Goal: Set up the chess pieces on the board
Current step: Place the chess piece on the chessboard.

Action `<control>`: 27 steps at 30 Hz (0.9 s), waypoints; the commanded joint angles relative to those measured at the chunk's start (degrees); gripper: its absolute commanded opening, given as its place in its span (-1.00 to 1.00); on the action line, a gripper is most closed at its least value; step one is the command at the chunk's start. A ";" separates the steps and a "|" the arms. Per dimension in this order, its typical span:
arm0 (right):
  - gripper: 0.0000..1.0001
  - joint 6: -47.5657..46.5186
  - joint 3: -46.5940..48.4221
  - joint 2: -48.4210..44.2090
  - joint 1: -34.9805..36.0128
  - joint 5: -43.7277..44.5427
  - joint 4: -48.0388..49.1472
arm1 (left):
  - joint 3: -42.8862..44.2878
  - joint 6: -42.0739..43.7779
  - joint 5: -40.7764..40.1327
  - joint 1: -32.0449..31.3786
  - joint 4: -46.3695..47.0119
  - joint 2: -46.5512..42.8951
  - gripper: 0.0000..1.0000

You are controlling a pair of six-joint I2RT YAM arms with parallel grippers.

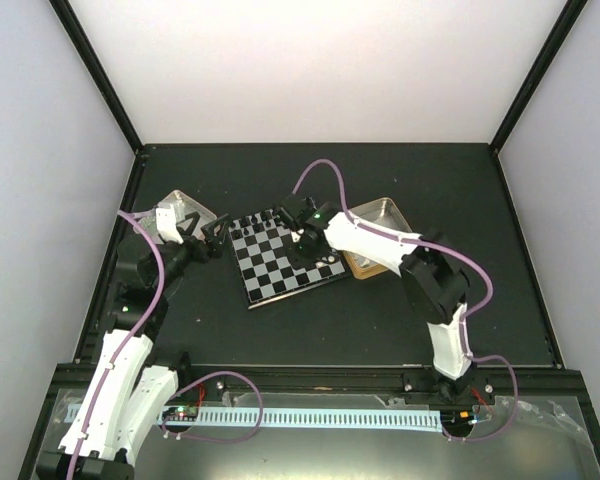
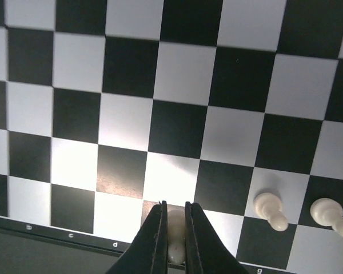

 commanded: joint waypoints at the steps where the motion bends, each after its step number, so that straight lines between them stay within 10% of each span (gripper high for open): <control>1: -0.95 -1.30 5.29 2.83 1.48 6.14 -6.44 | 1.29 1.08 -0.45 -0.08 0.14 -0.69 0.98; 27: -0.54 0.17 17.52 13.37 1.52 8.12 -19.73 | 2.78 2.74 -0.90 -0.08 -2.56 -1.21 0.98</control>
